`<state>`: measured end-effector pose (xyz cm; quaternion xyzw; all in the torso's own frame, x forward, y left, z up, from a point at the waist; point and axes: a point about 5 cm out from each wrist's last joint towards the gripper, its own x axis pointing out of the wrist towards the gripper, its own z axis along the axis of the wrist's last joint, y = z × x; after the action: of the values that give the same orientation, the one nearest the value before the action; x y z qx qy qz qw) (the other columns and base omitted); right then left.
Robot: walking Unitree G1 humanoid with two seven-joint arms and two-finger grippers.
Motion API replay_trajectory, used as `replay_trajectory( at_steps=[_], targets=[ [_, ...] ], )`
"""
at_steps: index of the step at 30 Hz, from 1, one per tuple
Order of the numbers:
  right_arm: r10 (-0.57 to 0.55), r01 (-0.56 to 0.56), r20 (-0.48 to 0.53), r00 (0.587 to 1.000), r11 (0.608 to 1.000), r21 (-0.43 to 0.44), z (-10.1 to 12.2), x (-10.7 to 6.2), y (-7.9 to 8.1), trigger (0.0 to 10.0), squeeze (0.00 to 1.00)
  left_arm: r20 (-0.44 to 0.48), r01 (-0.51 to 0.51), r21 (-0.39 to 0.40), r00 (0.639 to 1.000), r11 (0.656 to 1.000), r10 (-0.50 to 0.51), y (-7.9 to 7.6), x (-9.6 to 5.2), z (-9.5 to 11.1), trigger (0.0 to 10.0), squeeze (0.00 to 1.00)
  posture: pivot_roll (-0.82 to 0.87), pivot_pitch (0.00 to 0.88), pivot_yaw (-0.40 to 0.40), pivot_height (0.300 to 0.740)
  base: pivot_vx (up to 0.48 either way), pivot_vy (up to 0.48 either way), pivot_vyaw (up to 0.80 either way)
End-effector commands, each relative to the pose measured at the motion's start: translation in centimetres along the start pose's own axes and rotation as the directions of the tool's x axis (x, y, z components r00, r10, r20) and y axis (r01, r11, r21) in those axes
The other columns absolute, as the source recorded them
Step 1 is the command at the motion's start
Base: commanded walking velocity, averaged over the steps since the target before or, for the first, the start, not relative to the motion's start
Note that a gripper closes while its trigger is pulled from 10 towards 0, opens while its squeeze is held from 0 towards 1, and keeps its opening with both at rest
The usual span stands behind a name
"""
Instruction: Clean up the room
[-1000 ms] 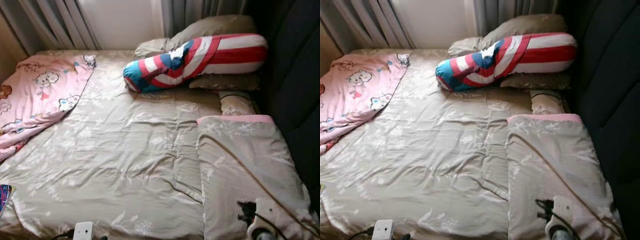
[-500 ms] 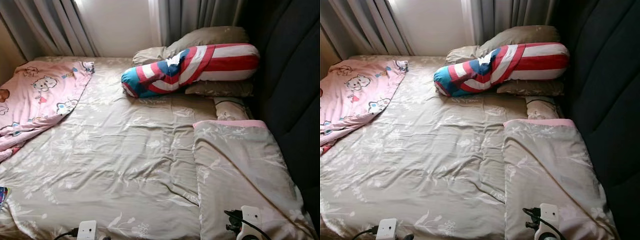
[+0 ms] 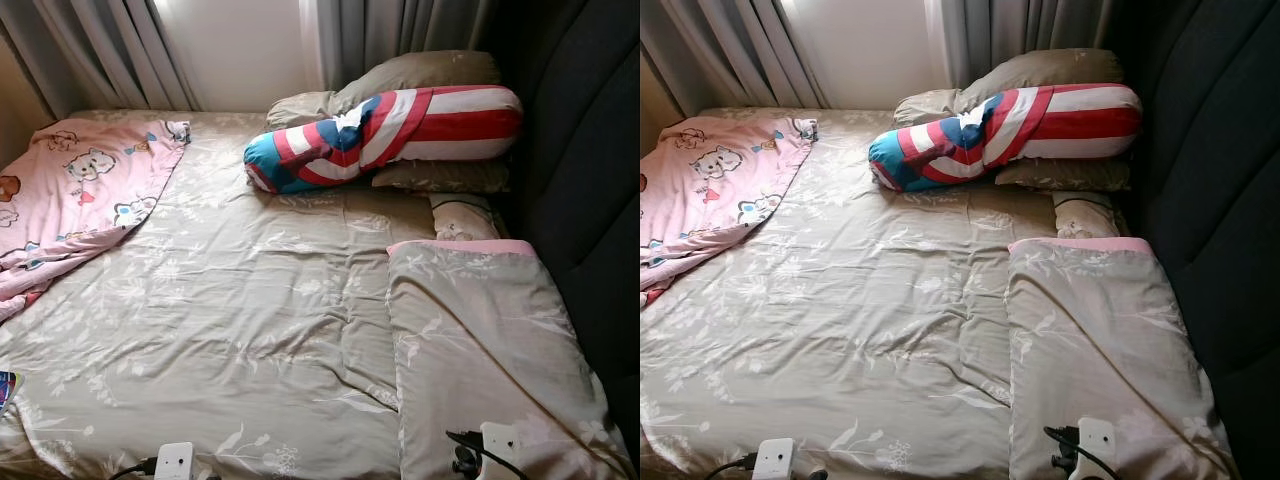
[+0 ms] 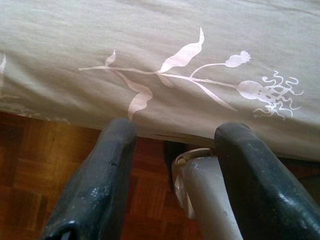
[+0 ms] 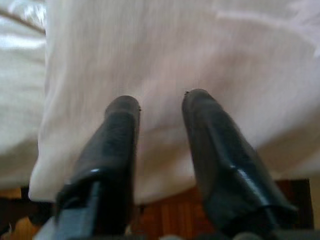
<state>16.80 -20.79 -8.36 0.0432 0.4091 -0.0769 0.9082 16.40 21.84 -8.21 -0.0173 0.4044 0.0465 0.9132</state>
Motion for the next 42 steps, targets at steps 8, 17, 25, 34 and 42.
replay_trajectory(
  at_steps=[8,17,25,34,42],
  targets=[
    [0.024,-0.024,-0.041,0.999,1.0,-0.012,-0.7,-0.1,0.6,10.0,1.0,-0.031,-0.004,0.004,0.999,1.0,0.004,-0.2,0.1,-0.1,10.0,0.0,-0.09,0.095,0.015,0.74,0.0,0.0,0.0],
    [0.025,-0.028,-0.067,0.997,0.999,-0.032,-0.9,0.0,0.9,10.0,0.0,-0.037,-0.008,-0.004,0.999,1.0,0.008,-0.1,0.0,-0.4,10.0,0.0,-0.08,0.092,0.012,0.74,0.0,0.0,0.0],
    [0.032,-0.037,-0.099,0.995,0.998,-0.051,-1.6,-0.2,1.1,10.0,0.0,-0.04,-0.01,-0.01,0.999,1.0,0.01,0.0,-0.1,-0.6,10.0,0.0,-0.08,0.089,0.014,0.74,0.0,0.0,0.0],
    [0.036,-0.041,-0.1,0.994,0.998,-0.048,-1.9,-0.3,1.1,10.0,0.0,-0.047,-0.014,-0.011,0.999,1.0,0.014,0.0,-0.1,-0.7,10.0,0.0,-0.07,0.081,0.016,0.74,0.0,0.209,0.36],
    [0.037,-0.041,-0.109,0.993,0.999,-0.034,-2.1,-0.4,1.2,10.0,0.0,-0.054,-0.018,-0.008,0.998,1.0,0.018,0.3,-0.2,-0.8,10.0,0.0,-0.08,0.087,0.019,0.74,0.0,0.46,0.0]
  ],
)
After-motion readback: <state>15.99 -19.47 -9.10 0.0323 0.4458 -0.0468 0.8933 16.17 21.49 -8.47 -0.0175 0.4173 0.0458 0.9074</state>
